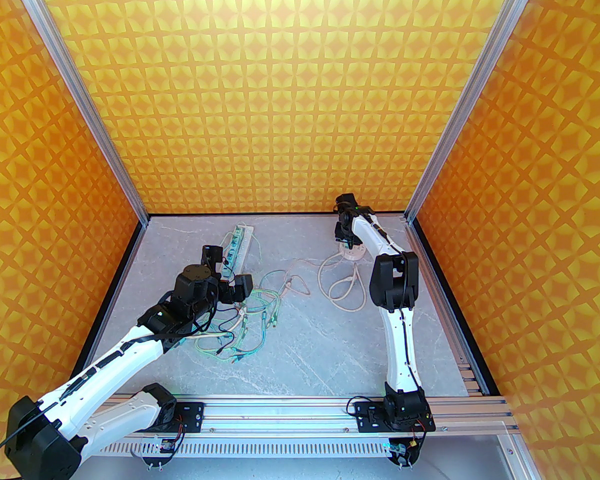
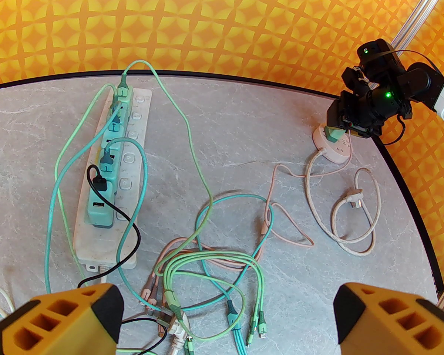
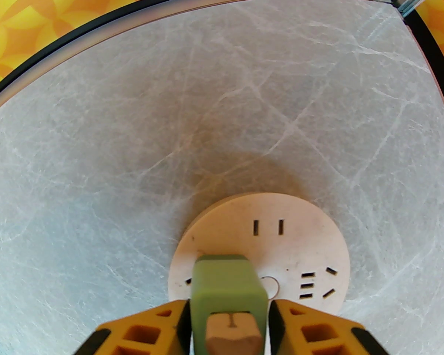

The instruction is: Pull the plug off the socket

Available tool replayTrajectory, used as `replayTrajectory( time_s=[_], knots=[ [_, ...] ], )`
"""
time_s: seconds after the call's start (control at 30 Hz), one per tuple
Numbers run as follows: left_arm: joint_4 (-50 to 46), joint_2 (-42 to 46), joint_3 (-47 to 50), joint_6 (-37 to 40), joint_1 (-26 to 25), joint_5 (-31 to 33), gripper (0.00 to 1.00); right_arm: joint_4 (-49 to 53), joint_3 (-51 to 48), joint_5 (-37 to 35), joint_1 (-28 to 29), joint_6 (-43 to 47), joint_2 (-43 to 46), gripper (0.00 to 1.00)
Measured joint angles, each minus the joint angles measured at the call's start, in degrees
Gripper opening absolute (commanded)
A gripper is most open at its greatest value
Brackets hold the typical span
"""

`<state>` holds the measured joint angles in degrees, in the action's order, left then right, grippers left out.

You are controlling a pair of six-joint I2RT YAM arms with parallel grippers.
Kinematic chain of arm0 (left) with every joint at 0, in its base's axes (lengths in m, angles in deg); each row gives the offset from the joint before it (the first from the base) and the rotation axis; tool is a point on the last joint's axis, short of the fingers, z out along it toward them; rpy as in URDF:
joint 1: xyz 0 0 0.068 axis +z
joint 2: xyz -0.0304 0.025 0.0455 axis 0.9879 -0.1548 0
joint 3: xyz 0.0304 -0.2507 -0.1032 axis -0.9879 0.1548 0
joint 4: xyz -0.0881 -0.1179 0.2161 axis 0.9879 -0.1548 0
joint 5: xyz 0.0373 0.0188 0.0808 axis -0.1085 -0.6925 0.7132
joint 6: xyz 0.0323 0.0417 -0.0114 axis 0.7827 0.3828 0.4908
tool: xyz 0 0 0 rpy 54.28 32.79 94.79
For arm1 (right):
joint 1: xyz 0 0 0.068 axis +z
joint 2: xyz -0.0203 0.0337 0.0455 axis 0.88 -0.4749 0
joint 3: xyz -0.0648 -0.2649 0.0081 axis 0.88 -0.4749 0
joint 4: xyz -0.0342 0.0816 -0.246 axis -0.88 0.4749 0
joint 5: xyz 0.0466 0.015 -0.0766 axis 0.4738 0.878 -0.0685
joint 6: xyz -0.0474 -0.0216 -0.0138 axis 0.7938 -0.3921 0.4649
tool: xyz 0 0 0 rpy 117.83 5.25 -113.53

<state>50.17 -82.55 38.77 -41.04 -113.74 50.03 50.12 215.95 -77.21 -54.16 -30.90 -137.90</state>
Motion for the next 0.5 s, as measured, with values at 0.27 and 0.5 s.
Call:
replayTrajectory(
  time_s=[0.27,0.5],
  knots=[
    [0.00,0.00,0.00,0.00,0.00,0.00,0.99,-1.60,-4.04,0.44,1.51,3.06,2.56,0.23],
    [0.02,0.00,0.00,-0.02,0.00,0.00,0.99,-2.89,-14.73,2.86,6.73,2.95,9.57,0.23]
  ],
)
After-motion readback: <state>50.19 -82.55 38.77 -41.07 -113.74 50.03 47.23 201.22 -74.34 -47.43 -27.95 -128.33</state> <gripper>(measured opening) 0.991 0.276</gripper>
